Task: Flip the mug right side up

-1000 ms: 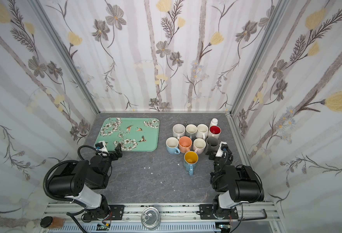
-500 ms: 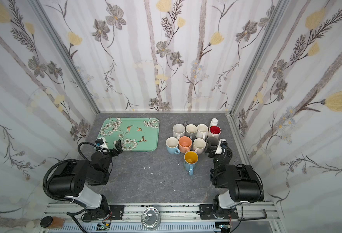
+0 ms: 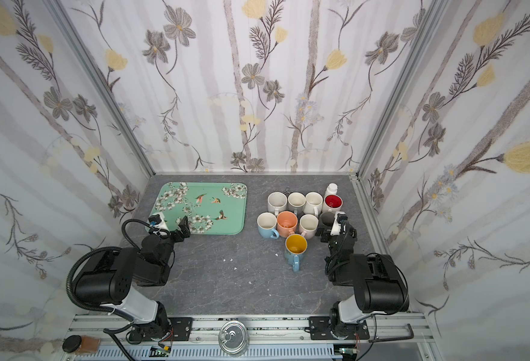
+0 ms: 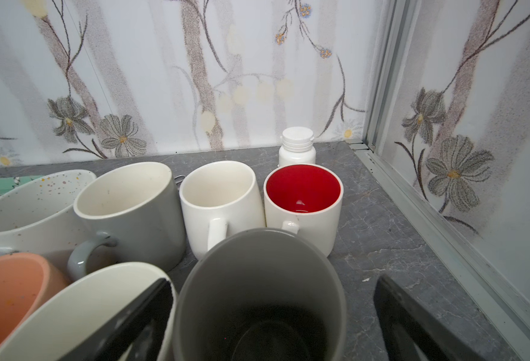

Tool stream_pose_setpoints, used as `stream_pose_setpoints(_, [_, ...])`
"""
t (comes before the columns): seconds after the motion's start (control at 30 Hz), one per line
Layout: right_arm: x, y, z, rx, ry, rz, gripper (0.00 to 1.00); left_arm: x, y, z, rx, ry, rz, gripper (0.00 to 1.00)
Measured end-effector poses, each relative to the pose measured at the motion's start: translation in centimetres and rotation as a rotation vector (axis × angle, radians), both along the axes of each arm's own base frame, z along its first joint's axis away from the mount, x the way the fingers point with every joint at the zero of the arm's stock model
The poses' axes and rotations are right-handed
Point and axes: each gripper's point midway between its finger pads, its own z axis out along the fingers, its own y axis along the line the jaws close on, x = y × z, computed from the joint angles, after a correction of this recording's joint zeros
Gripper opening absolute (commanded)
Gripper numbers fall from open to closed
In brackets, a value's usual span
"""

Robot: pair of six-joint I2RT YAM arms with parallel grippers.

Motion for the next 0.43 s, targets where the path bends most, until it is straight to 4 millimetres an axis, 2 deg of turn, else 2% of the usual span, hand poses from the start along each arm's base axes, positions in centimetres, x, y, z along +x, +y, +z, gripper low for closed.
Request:
stream_pose_setpoints(0.23, [-0.01,0.01,-0.07,0.000,0.003,0.001,1.00,0.04,-0.05,0.00,0.002,0.001,0.002,1.00])
stream_pose_setpoints(0.43, [-0.01,0.01,-0.07,0.000,0.003,0.001,1.00,0.88,-0.93,0.19,0.032,0.010,0.000,1.00])
